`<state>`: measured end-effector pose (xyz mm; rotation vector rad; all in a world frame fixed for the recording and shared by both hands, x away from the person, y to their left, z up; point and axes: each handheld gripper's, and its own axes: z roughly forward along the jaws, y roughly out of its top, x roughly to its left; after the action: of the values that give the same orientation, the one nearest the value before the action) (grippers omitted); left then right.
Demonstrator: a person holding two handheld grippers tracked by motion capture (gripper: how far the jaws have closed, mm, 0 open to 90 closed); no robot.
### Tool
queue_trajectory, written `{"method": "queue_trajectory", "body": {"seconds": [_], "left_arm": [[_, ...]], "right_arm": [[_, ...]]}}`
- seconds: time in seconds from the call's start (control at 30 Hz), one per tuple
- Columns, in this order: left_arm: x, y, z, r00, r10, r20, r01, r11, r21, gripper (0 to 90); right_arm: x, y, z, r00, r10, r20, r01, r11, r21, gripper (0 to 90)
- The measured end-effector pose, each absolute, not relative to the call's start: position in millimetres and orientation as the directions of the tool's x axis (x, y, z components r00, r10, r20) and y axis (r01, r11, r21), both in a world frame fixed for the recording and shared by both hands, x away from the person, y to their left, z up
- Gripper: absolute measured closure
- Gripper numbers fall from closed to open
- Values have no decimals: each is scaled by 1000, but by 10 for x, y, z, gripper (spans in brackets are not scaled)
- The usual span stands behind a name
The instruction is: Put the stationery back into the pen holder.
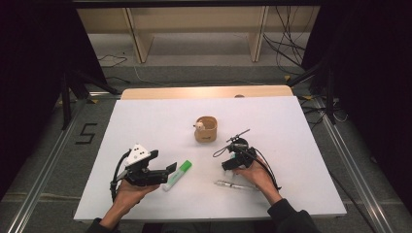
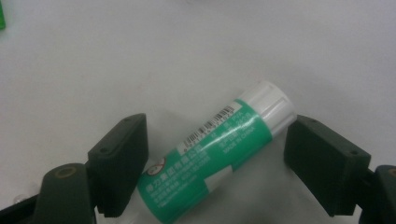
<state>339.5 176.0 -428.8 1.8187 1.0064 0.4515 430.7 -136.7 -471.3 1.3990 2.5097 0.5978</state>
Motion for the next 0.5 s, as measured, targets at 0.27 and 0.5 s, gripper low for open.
{"method": "queue_trajectory", "body": {"seconds": [0.27,0.5], "left_arm": [[3393,1761,-4286,588,799,-126,438,-183,880,162],[3395,1761,-4288,588,799,-128,438,-182,880,163]], "right_arm": [[4299,-1379,-4701,-532,846,28,770,470,432,221],[4275,-1382,-4694,-537,842,41,775,474,419,221]]}}
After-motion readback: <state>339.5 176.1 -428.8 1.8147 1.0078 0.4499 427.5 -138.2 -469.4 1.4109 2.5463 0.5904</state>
